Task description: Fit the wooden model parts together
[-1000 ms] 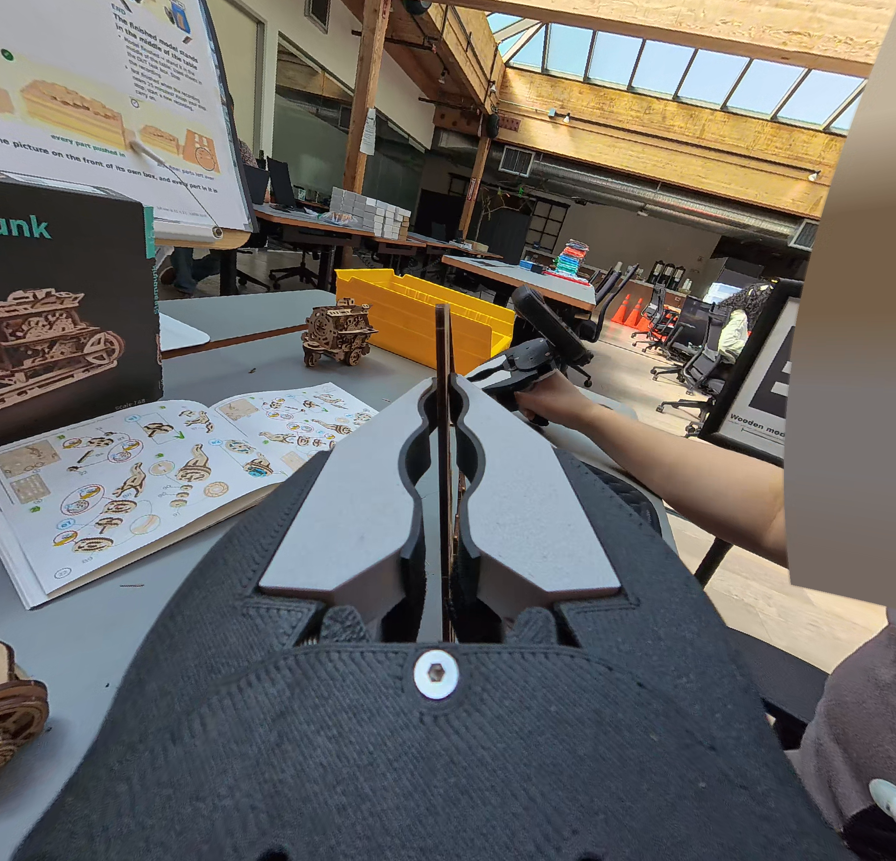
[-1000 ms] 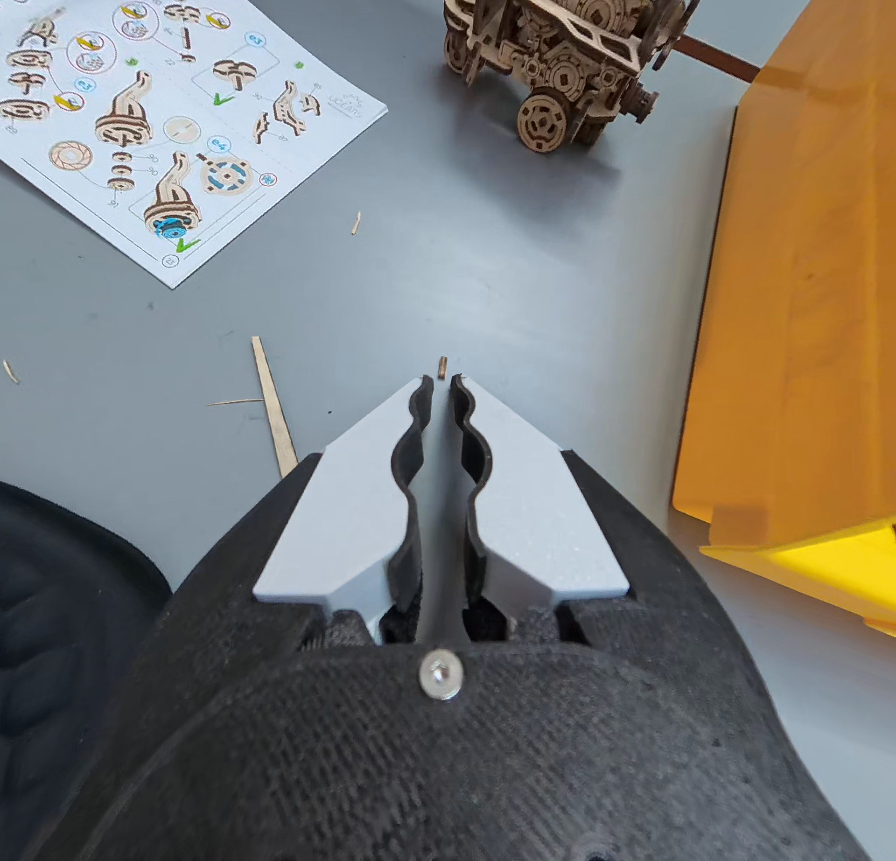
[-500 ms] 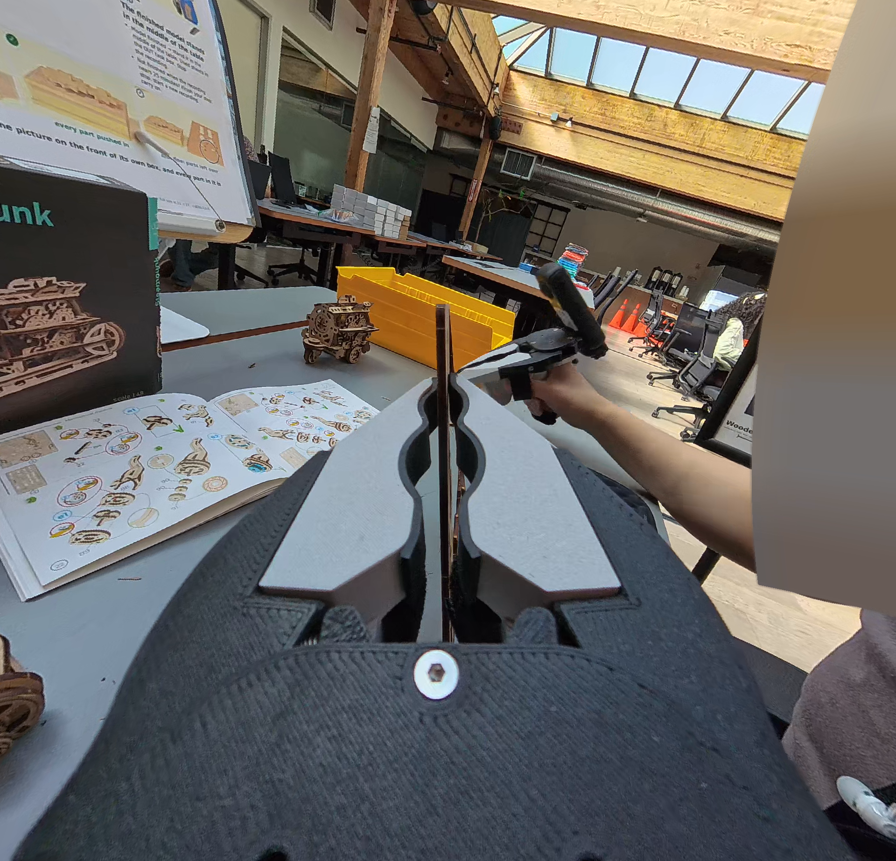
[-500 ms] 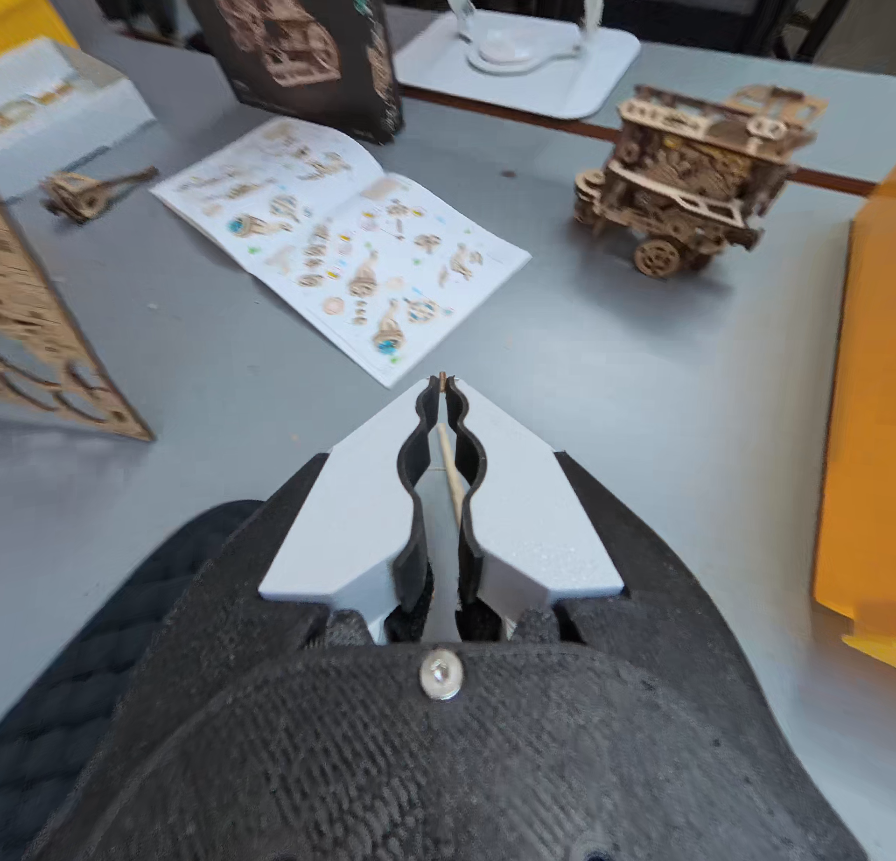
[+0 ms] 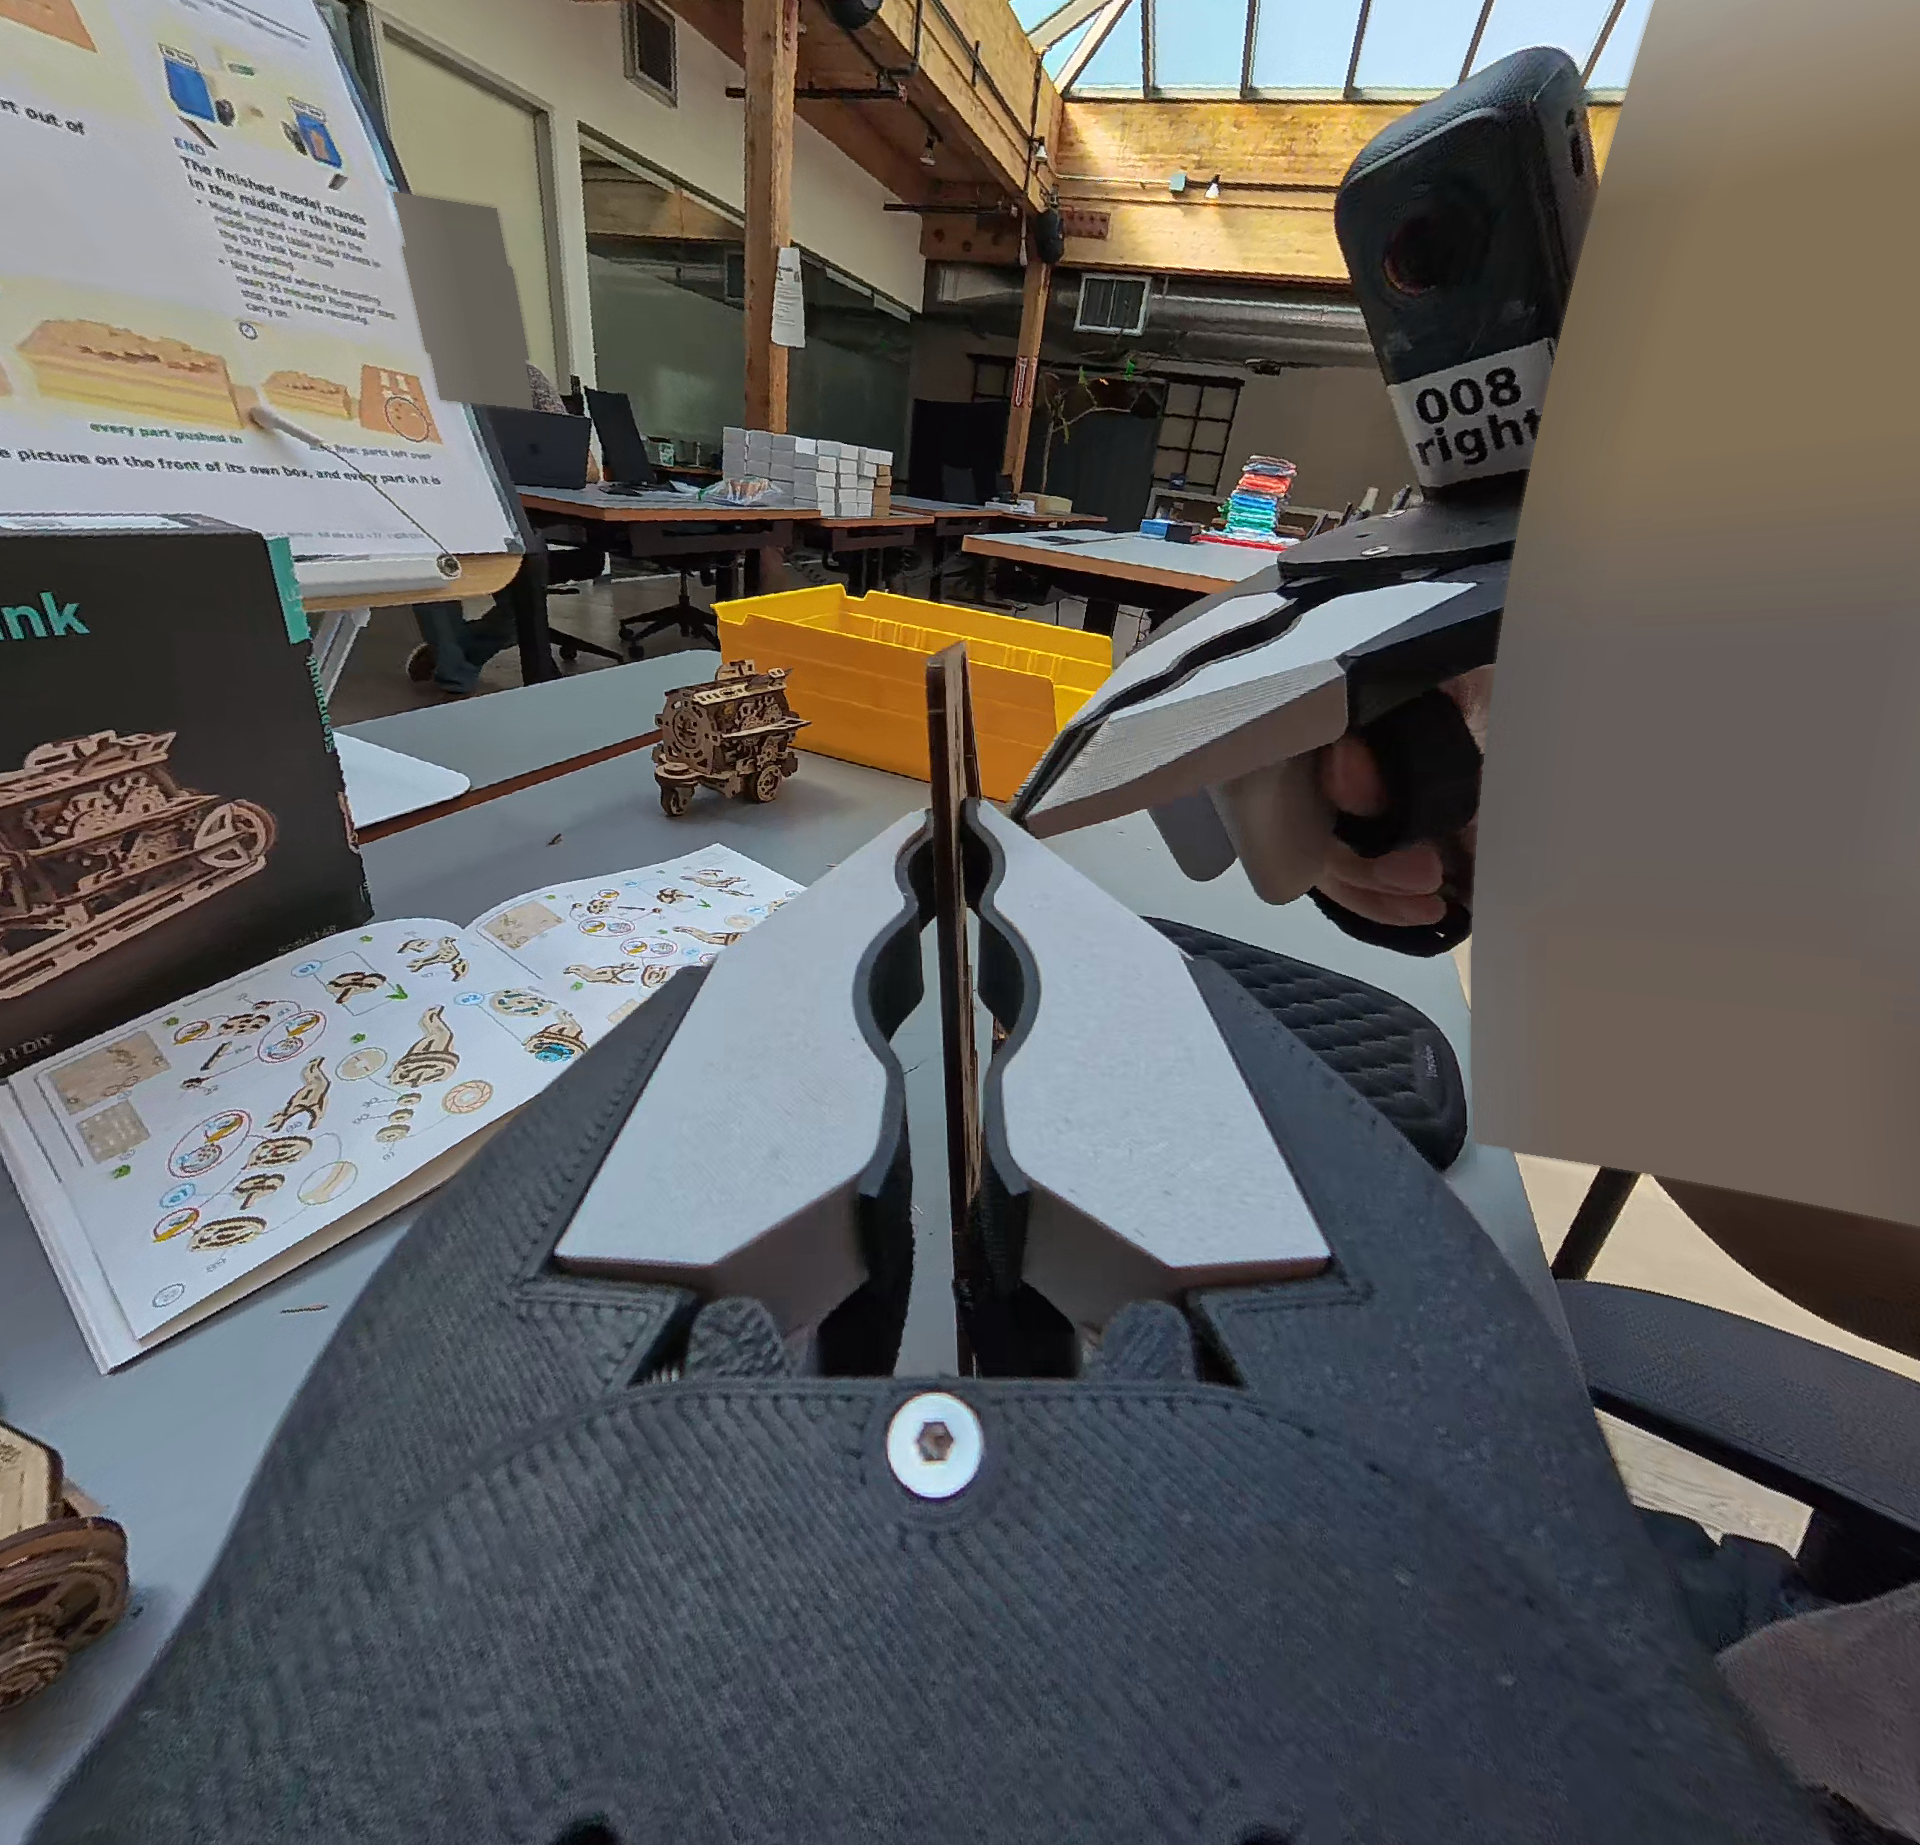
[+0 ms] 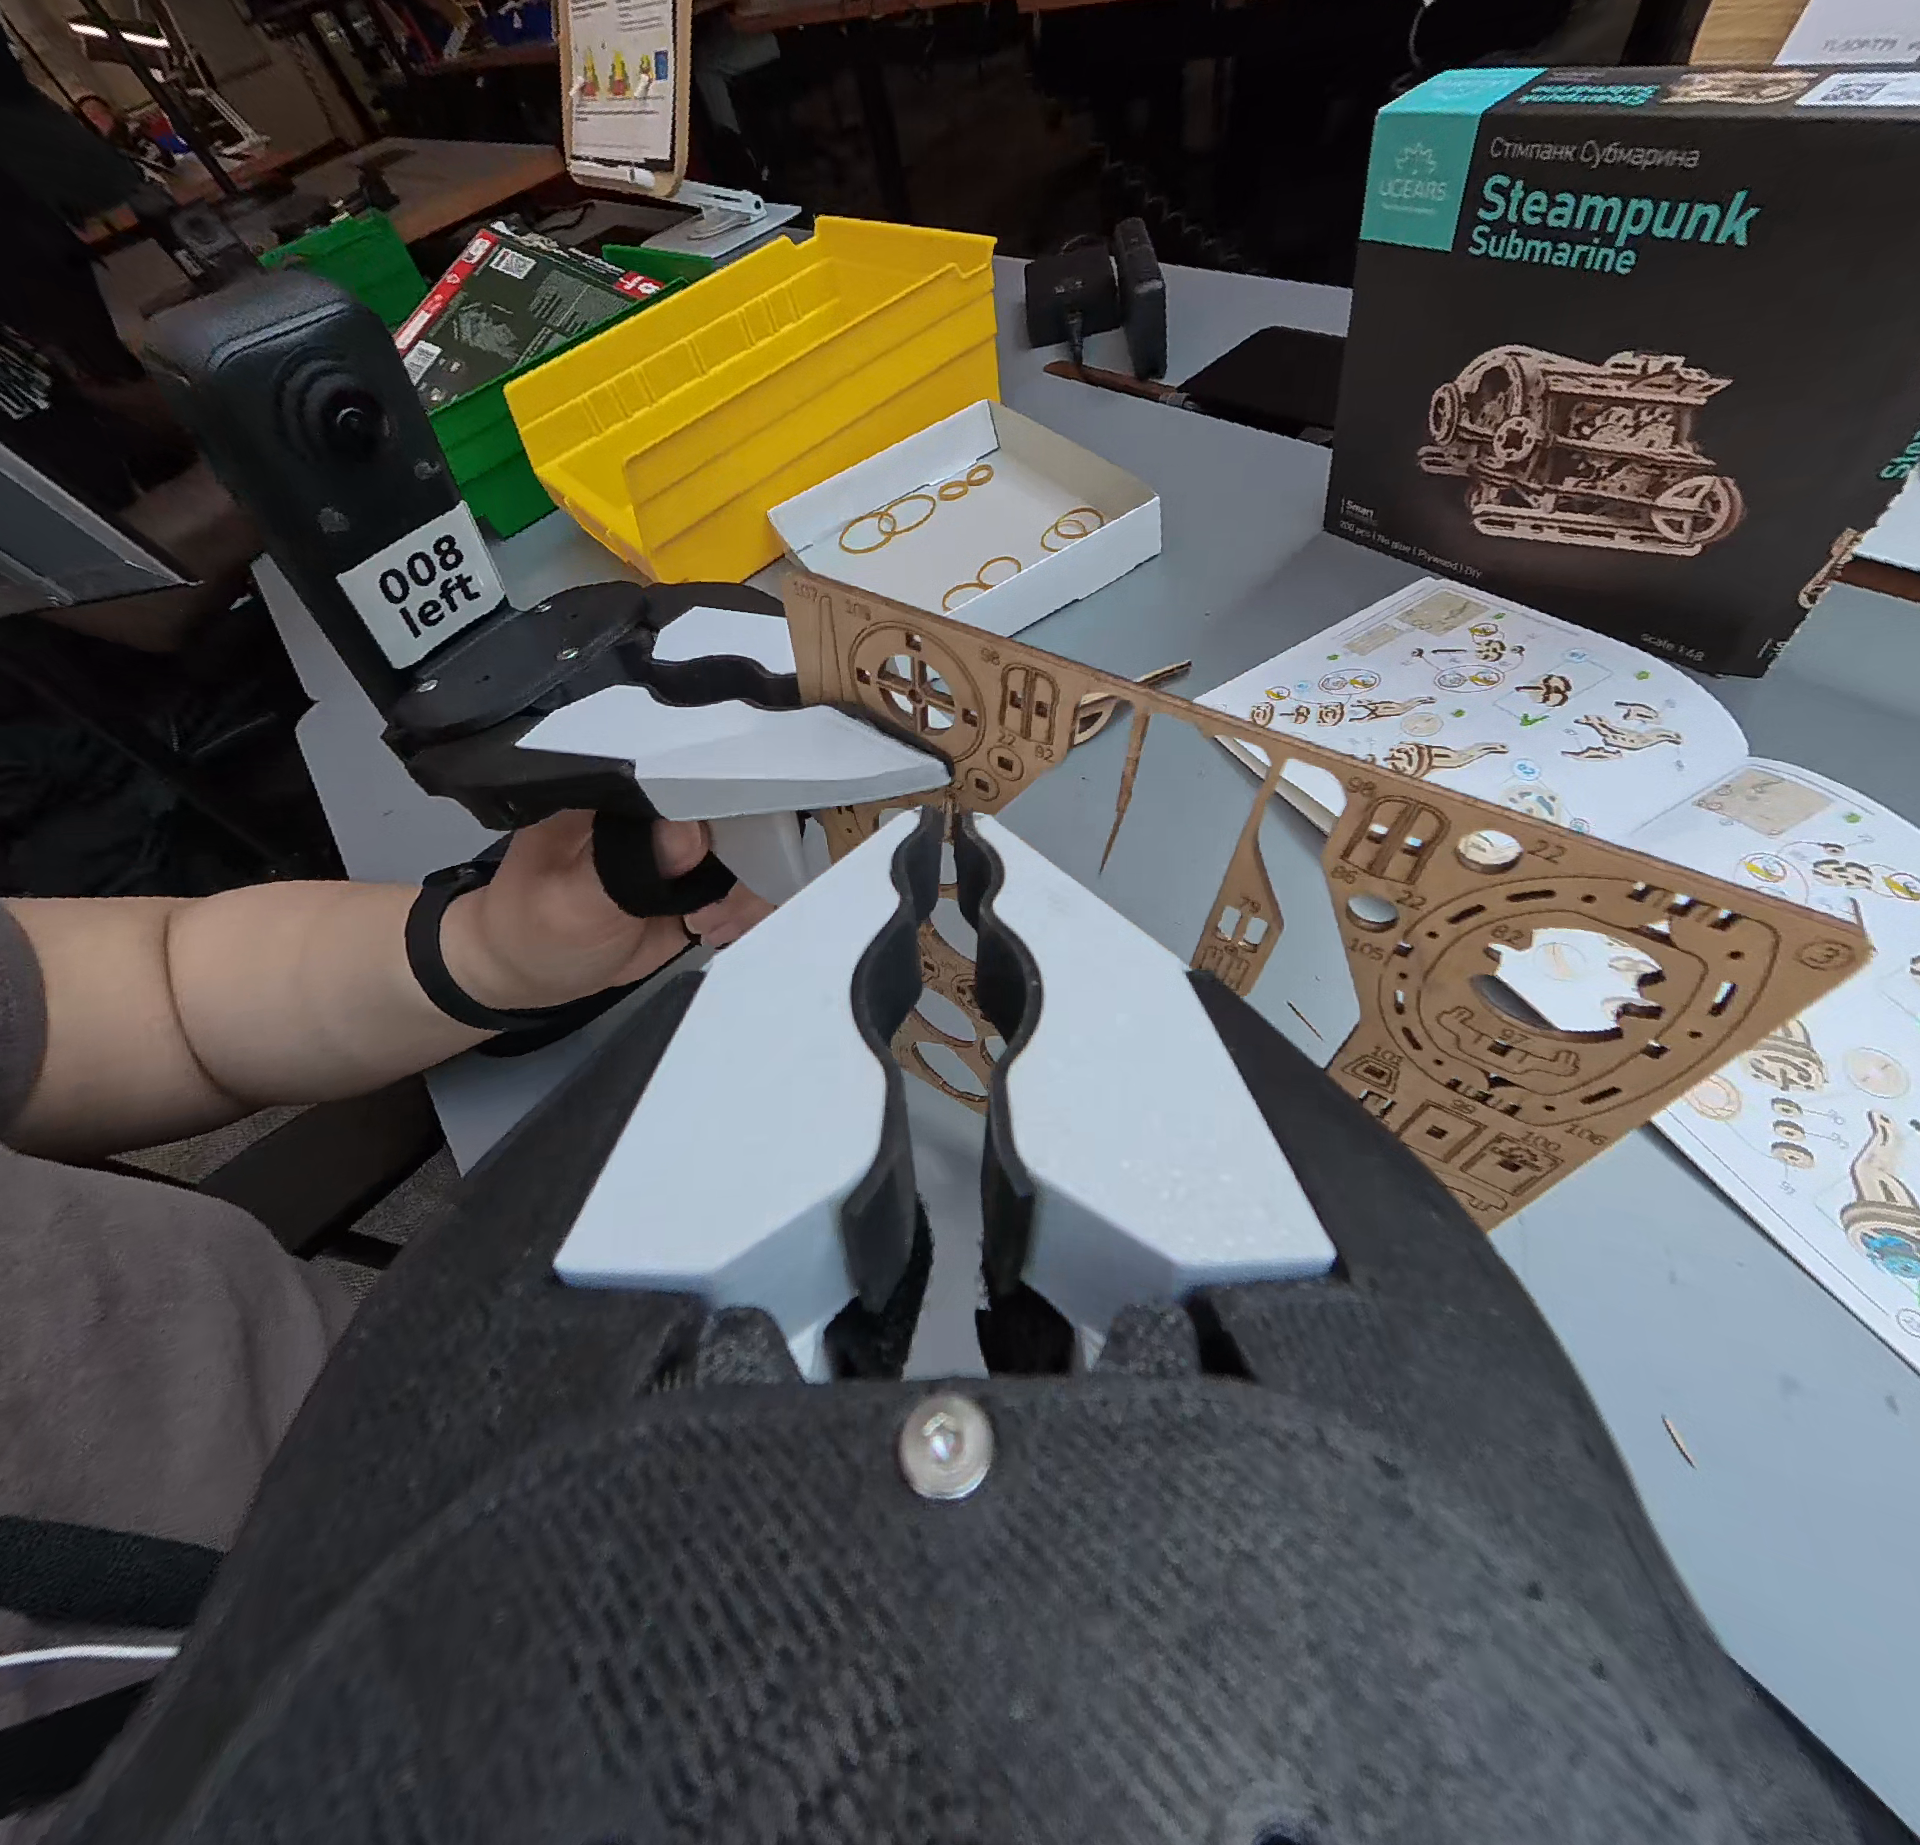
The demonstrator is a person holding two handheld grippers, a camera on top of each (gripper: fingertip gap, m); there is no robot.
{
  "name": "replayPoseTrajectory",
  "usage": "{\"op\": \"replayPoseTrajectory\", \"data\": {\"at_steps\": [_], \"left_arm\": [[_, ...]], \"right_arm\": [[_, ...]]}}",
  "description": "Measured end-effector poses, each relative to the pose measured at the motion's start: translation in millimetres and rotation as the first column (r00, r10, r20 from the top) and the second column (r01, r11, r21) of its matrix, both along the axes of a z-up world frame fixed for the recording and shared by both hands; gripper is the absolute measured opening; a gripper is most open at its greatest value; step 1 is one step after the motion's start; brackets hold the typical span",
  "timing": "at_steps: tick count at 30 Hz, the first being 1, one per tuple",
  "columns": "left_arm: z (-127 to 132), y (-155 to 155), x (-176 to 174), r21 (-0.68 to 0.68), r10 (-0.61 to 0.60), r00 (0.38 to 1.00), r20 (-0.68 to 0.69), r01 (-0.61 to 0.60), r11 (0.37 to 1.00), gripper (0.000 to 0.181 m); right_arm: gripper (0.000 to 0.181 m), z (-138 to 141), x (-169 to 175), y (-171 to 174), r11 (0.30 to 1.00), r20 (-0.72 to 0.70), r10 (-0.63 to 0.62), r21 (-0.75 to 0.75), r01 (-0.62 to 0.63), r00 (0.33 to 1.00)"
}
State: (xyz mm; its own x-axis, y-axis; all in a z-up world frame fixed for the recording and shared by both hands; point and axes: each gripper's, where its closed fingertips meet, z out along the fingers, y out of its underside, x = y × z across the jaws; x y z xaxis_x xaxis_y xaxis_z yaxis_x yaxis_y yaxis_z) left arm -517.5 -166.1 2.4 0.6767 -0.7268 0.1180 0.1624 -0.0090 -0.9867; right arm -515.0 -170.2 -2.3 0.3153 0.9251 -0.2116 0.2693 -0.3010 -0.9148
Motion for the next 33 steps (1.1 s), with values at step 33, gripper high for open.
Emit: {"op": "replayPoseTrajectory", "data": {"at_steps": [33], "left_arm": [[1.8, -8.1, 10.2, 0.094, 0.063, 0.993, -0.103, -0.054, 0.994, 0.001]], "right_arm": [[0.002, 7.8, 4.5, 1.4, 0.949, 0.067, -0.213, 0.249, 0.191, 0.975]]}}
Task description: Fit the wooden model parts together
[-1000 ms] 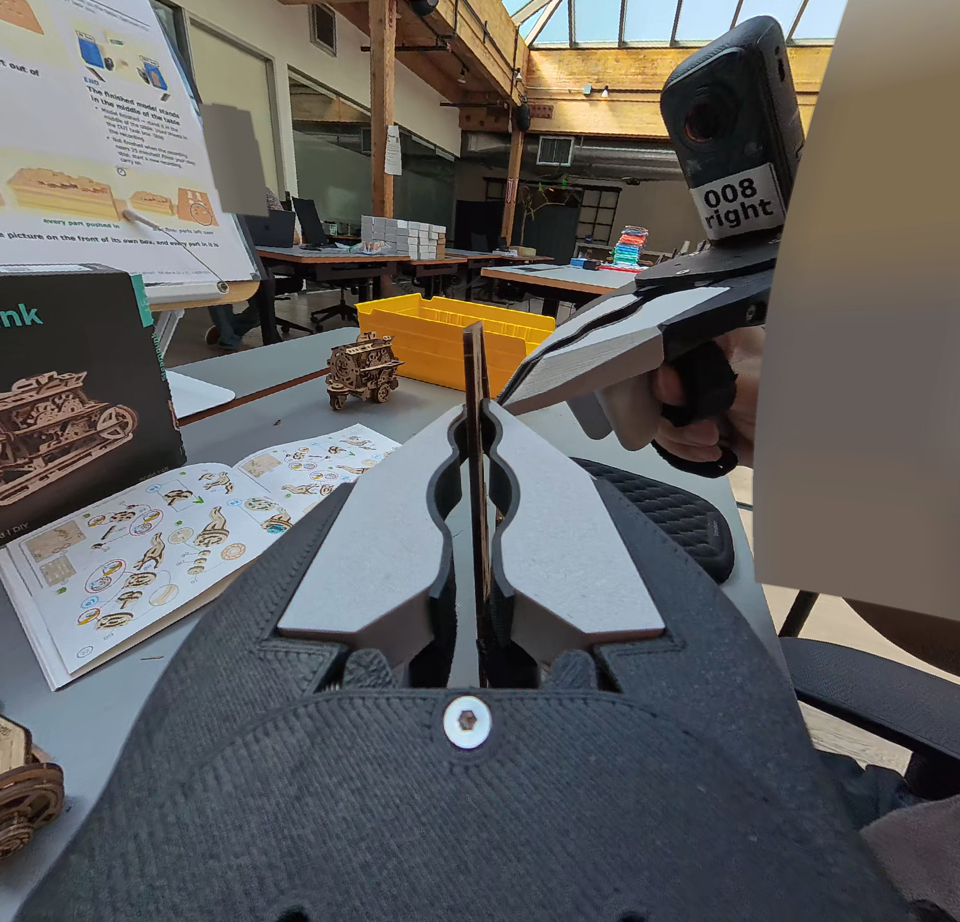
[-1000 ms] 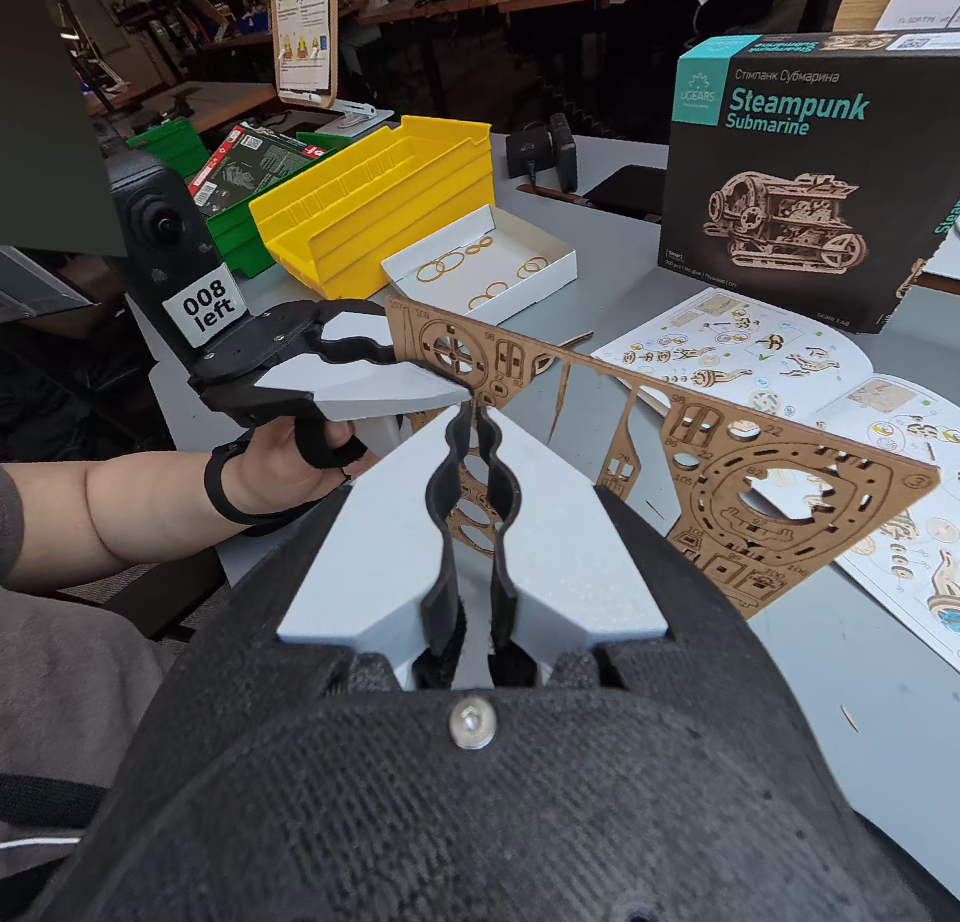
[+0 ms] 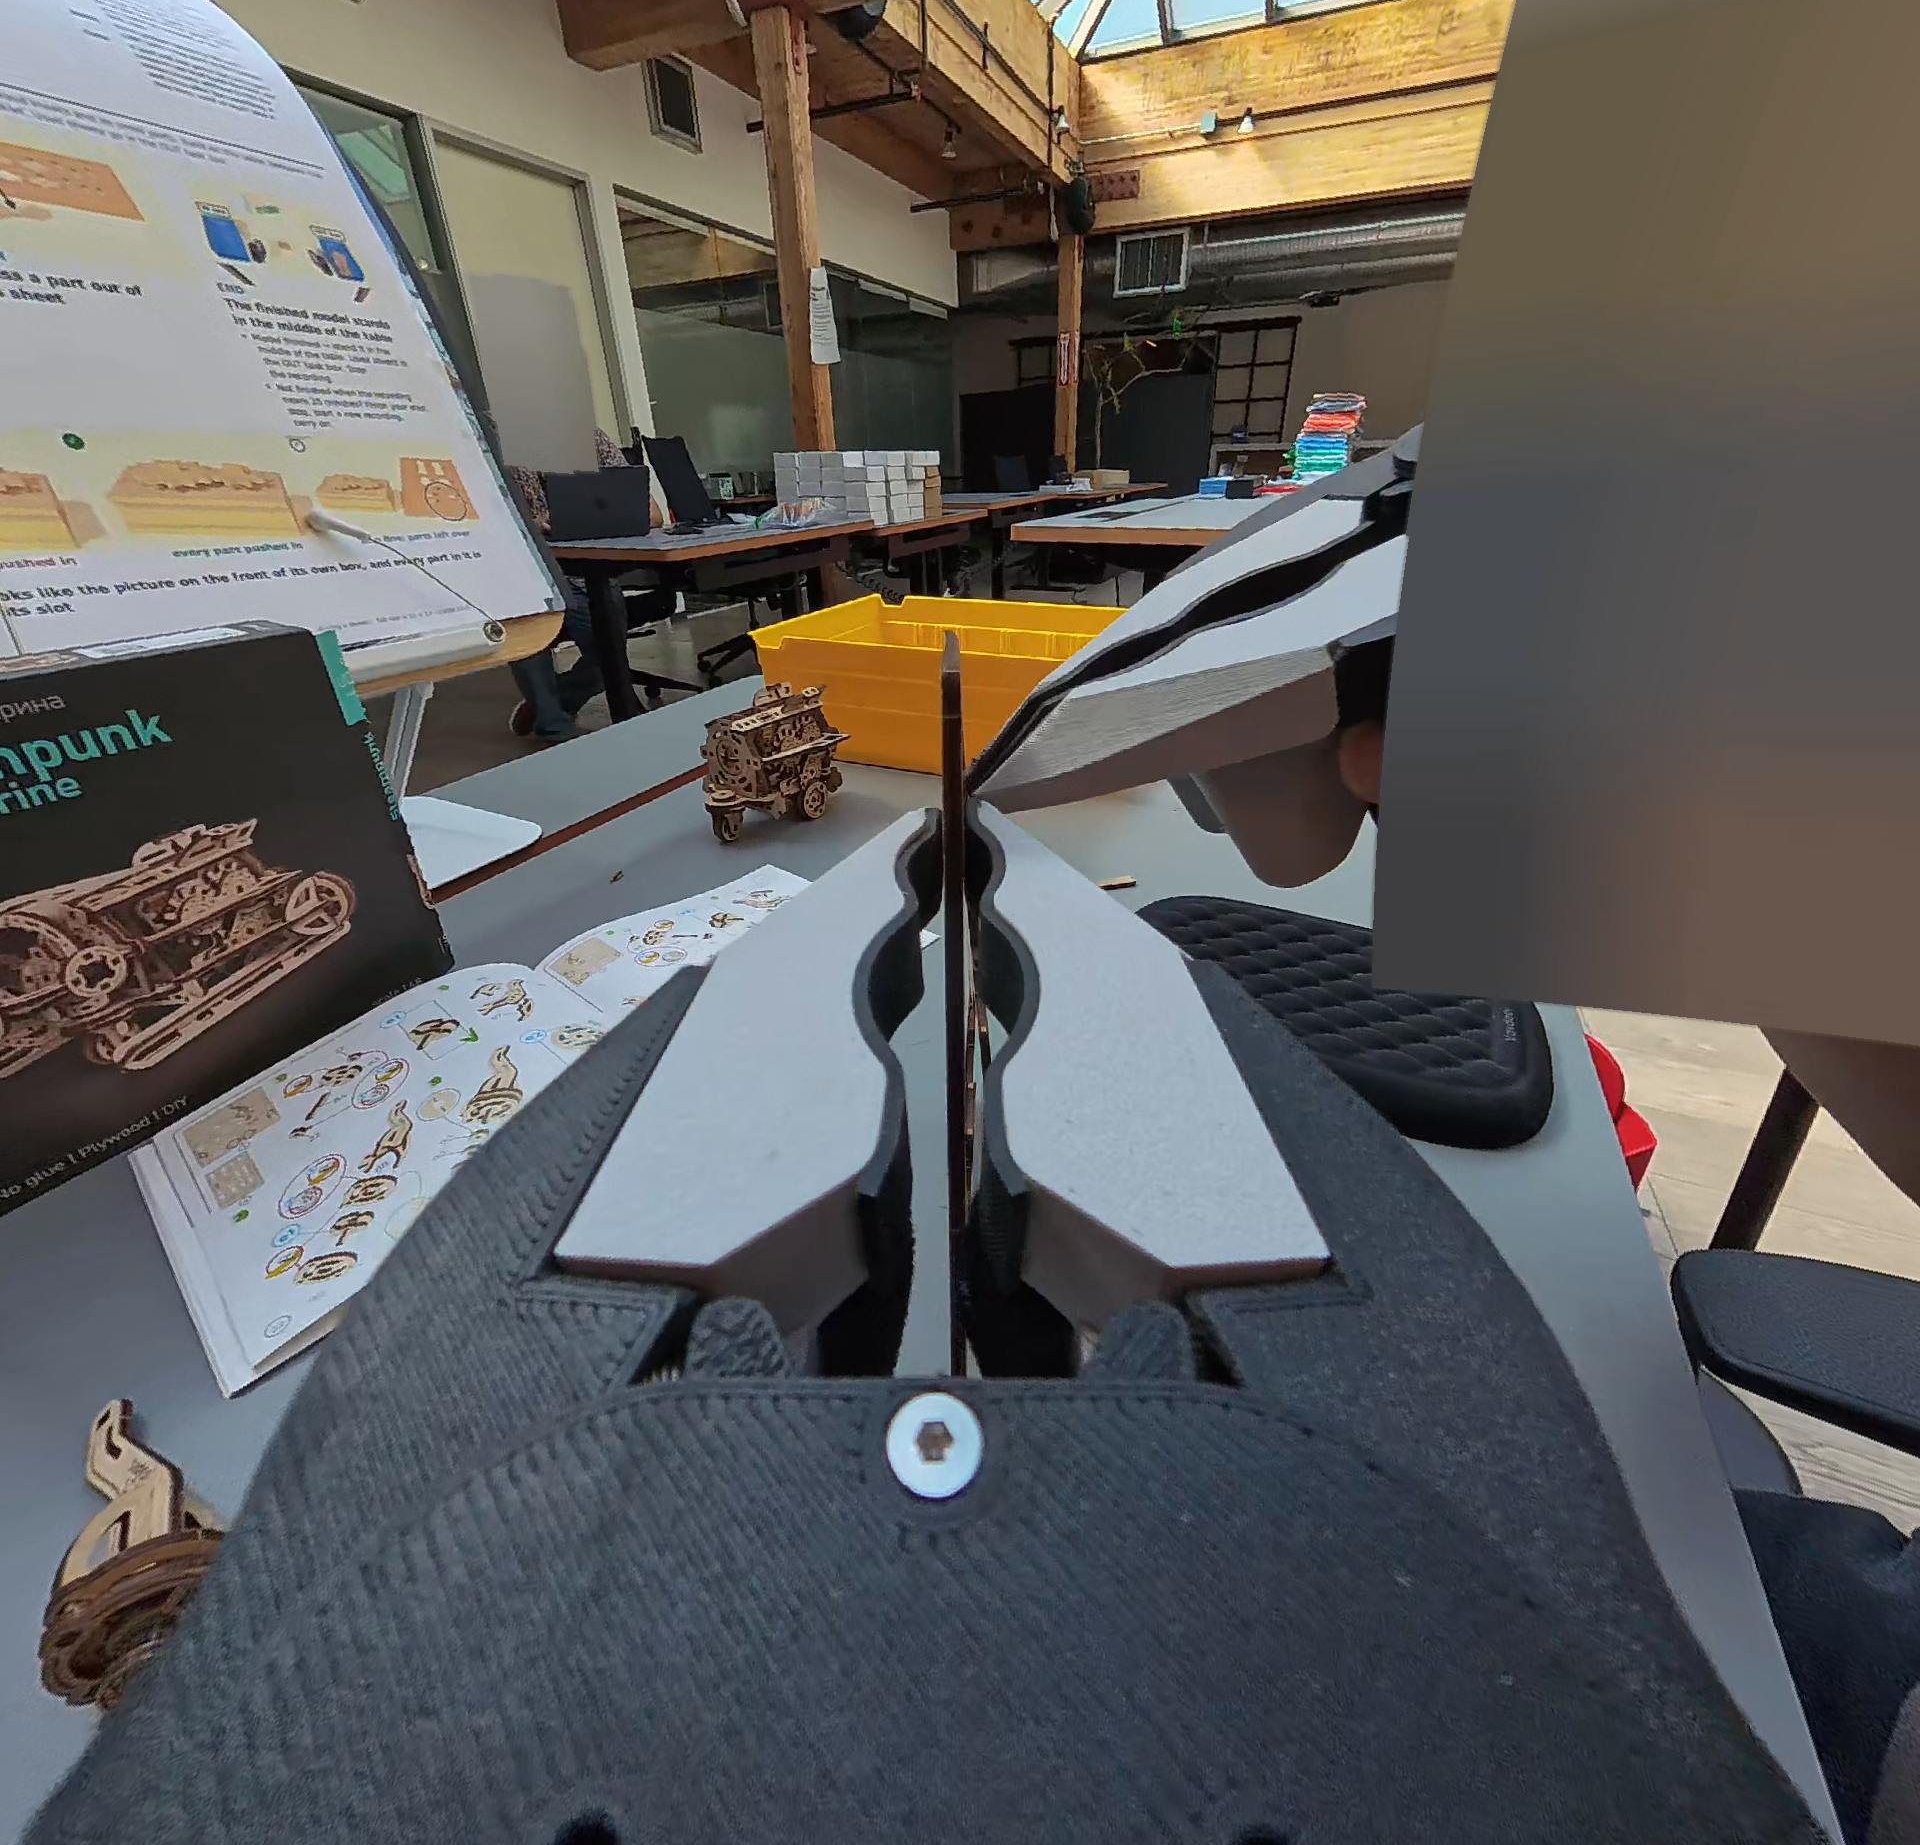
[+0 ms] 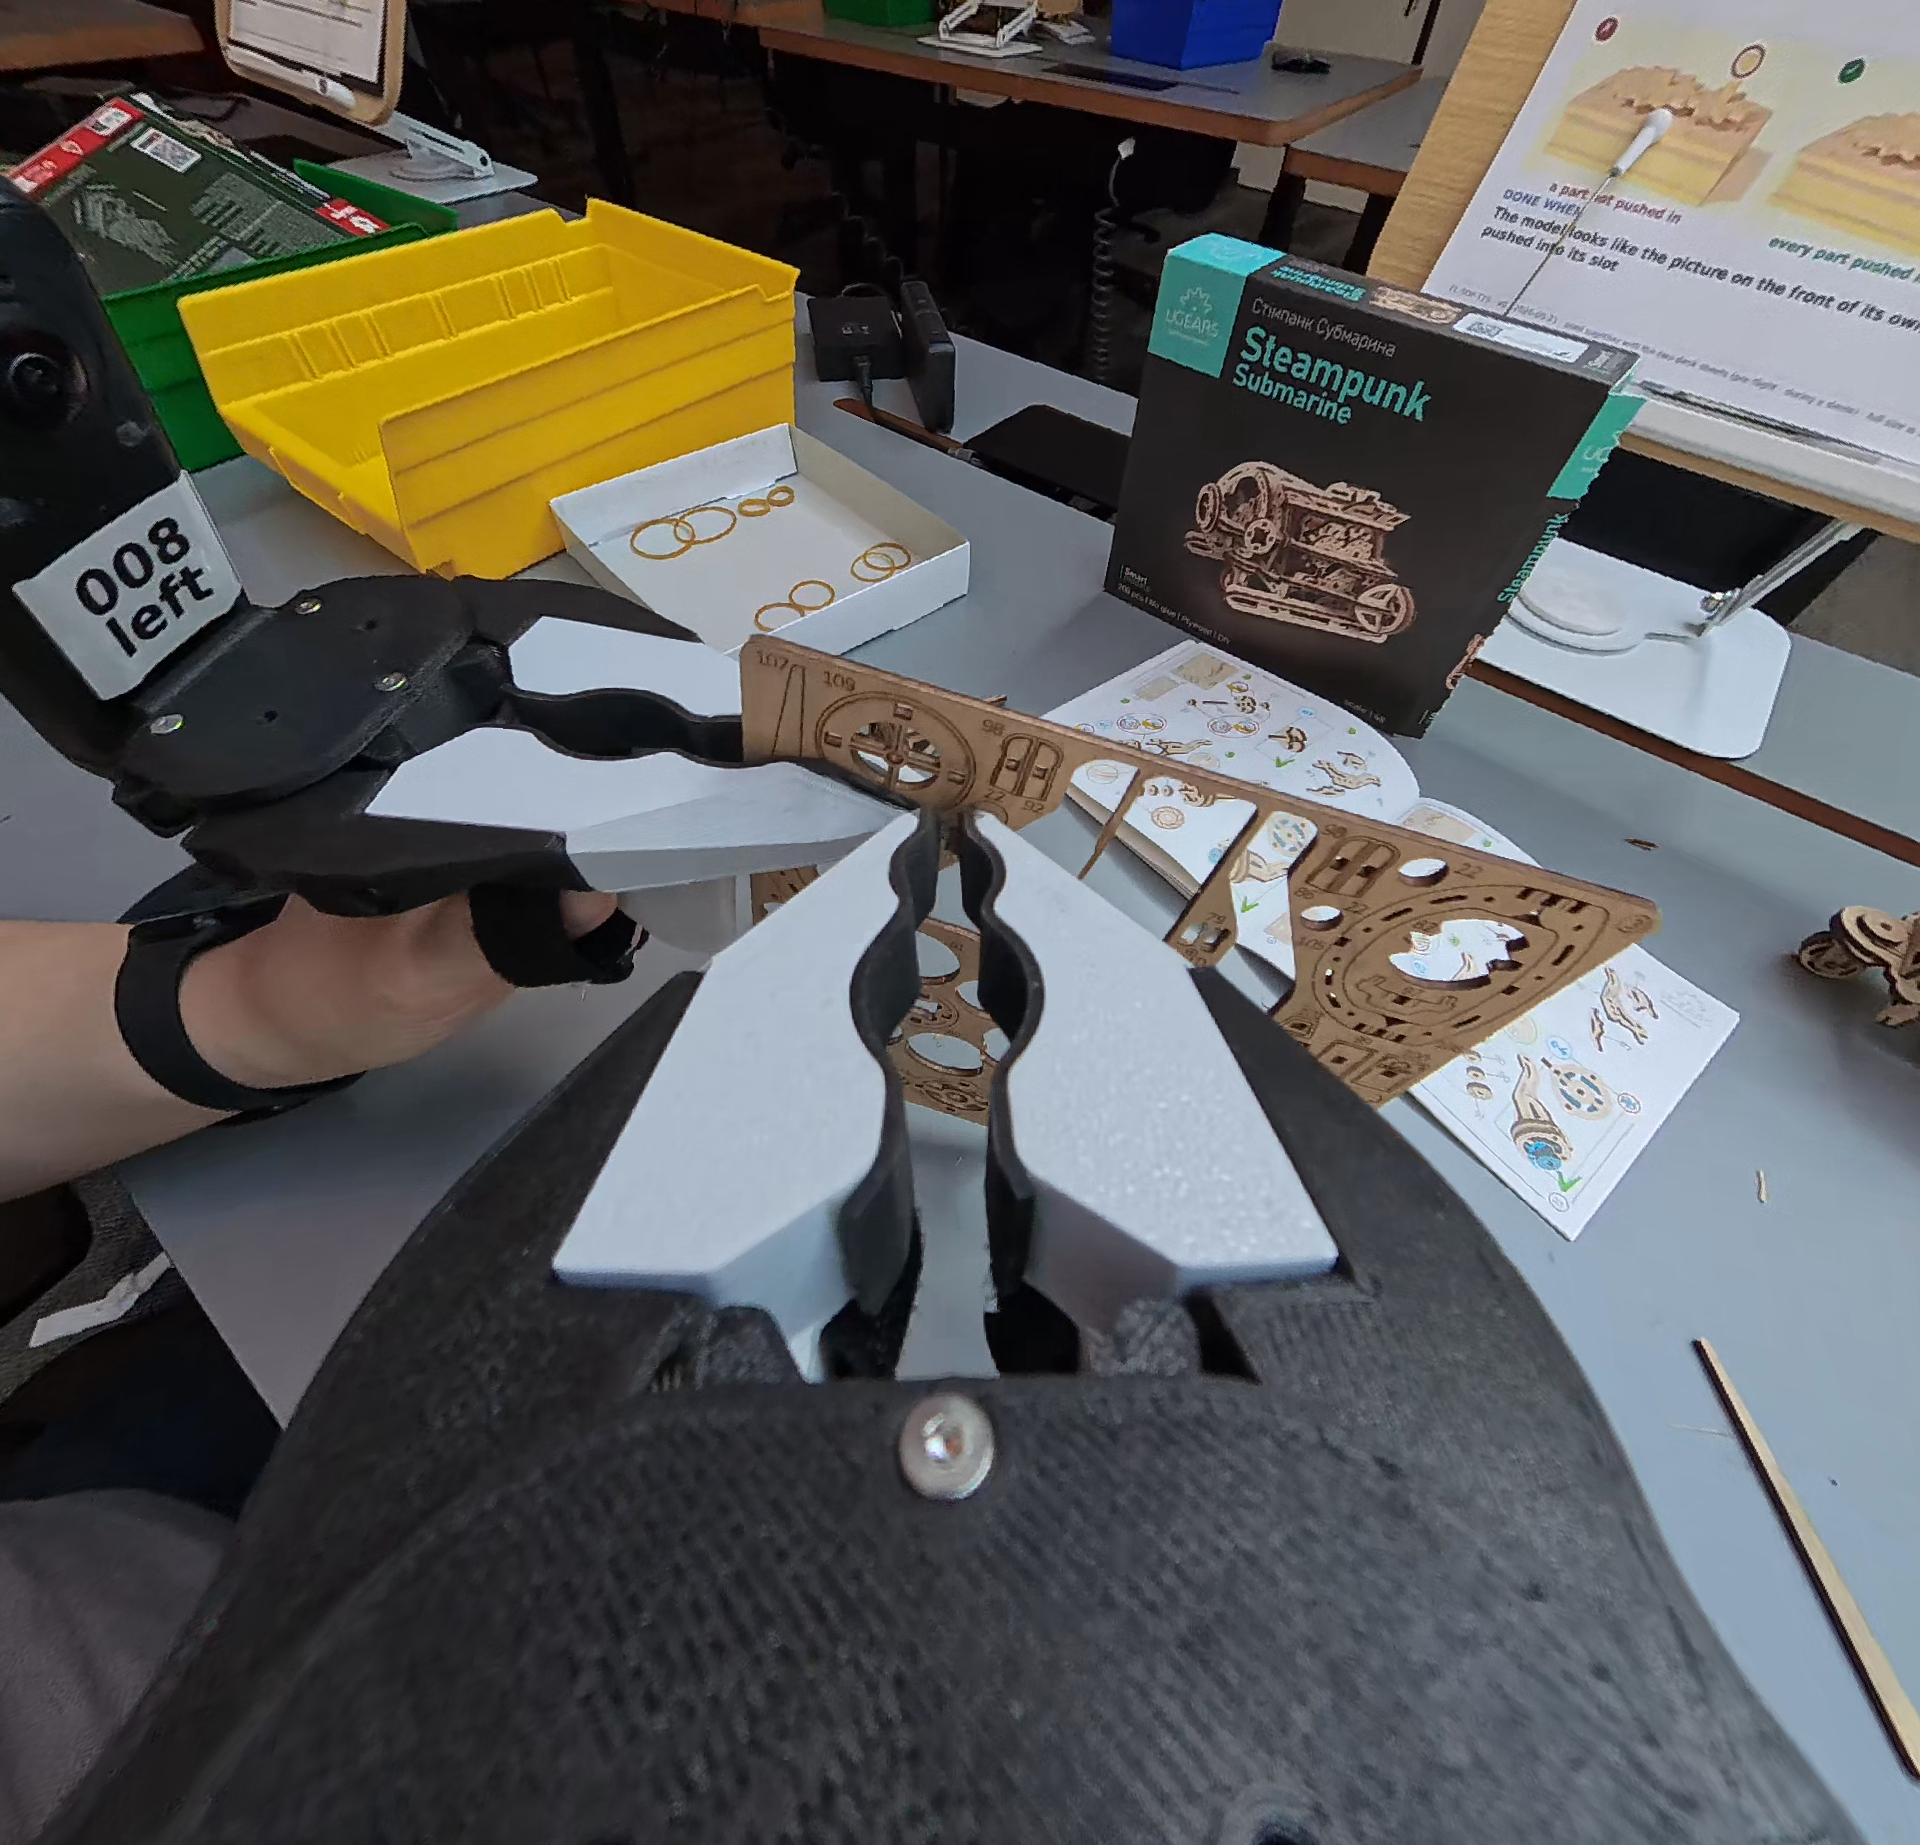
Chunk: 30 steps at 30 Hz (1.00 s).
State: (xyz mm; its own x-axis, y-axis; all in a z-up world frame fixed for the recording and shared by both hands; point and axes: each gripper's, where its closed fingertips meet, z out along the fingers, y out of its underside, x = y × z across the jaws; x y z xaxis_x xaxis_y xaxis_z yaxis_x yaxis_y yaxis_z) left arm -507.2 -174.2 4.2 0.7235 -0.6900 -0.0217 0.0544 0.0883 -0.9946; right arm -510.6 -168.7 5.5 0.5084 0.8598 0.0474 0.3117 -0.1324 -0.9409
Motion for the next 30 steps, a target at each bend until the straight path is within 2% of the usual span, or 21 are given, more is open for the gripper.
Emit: {"op": "replayPoseTrajectory", "data": {"at_steps": [5, 7, 9, 14, 19, 22, 26, 30], "left_arm": [[-2.6, 0.9, 1.5, -0.010, 0.000, 1.000, -0.002, 0.000, 1.000, 0.001], [-2.6, 1.4, 0.7, -0.019, -0.004, 1.000, 0.010, 0.004, 1.000, 0.001], [-2.8, 2.6, -0.8, -0.025, -0.001, 1.000, 0.017, 0.002, 1.000, 0.001], [-2.9, 4.2, -2.8, -0.041, -0.004, 0.999, 0.039, 0.006, 0.999, 0.001], [-3.6, 5.3, -3.9, -0.050, -0.004, 0.999, 0.046, 0.006, 0.999, 0.001], [-3.8, 6.0, -4.8, -0.056, -0.004, 0.999, 0.051, 0.006, 0.998, 0.001], [-3.8, 6.0, -4.9, -0.058, -0.004, 0.999, 0.052, 0.007, 0.998, 0.001], [-3.8, 6.1, -5.0, -0.060, -0.005, 0.999, 0.053, 0.008, 0.998, 0.001]], "right_arm": [[0.003, 0.1, 5.6, -2.2, 0.998, 0.010, 0.022, 0.059, -0.023, 1.000], [0.008, -1.2, 3.5, -7.3, 0.988, 0.042, 0.073, 0.131, -0.078, 0.996], [0.010, -3.2, 6.0, -4.5, 0.966, 0.099, 0.061, 0.244, -0.084, 0.993], [0.014, -1.6, 2.2, -3.9, 0.867, 0.161, 0.063, 0.480, -0.134, 0.985], [0.007, -0.6, -0.3, -5.0, 0.690, 0.278, -0.015, 0.698, -0.191, 0.961], [0.007, -3.4, -2.3, -5.6, 0.613, 0.345, -0.057, 0.752, -0.240, 0.937], [0.011, -4.7, -4.8, -2.9, 0.548, 0.397, -0.111, 0.790, -0.277, 0.911], [0.009, -9.0, -5.9, 1.6, 0.526, 0.438, -0.152, 0.795, -0.302, 0.886]]}}
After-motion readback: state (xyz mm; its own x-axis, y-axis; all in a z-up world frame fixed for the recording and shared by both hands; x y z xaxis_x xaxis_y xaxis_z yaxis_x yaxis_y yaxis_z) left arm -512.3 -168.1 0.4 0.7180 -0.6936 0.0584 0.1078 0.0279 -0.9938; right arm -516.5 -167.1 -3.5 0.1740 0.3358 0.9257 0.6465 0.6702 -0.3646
